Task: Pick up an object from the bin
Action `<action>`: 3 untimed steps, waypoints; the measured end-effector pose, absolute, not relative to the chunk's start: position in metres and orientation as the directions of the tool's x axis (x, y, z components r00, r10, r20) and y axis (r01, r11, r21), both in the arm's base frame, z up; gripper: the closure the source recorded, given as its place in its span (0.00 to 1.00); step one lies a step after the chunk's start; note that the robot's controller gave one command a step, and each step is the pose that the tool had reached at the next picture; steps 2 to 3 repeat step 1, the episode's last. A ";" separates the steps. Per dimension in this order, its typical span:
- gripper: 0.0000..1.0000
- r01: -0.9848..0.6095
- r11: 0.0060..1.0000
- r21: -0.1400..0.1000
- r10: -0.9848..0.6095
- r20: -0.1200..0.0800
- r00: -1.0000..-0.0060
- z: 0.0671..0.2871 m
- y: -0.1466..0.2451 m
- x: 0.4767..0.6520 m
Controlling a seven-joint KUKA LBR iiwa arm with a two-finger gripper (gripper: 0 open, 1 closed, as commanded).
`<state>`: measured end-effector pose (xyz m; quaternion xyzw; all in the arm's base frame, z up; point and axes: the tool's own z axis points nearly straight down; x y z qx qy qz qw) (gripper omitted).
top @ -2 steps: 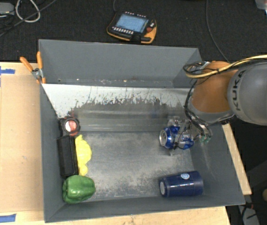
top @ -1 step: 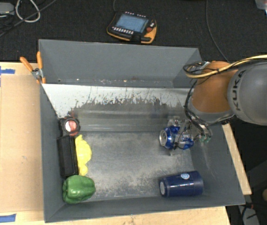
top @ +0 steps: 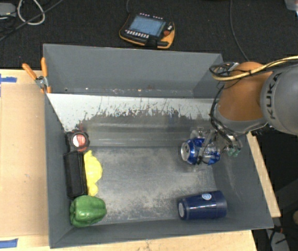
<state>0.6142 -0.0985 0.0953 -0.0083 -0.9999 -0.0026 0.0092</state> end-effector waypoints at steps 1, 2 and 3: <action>1.00 0.016 1.000 0.004 0.016 0.012 -1.000 0.129 -0.099 0.616; 1.00 0.016 1.000 0.004 0.016 0.012 -1.000 0.129 -0.099 0.616; 1.00 0.016 1.000 0.004 0.016 0.012 -1.000 0.129 -0.099 0.616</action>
Offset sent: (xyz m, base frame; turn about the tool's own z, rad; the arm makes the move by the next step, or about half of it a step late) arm 0.0020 -0.0001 0.0428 -0.0008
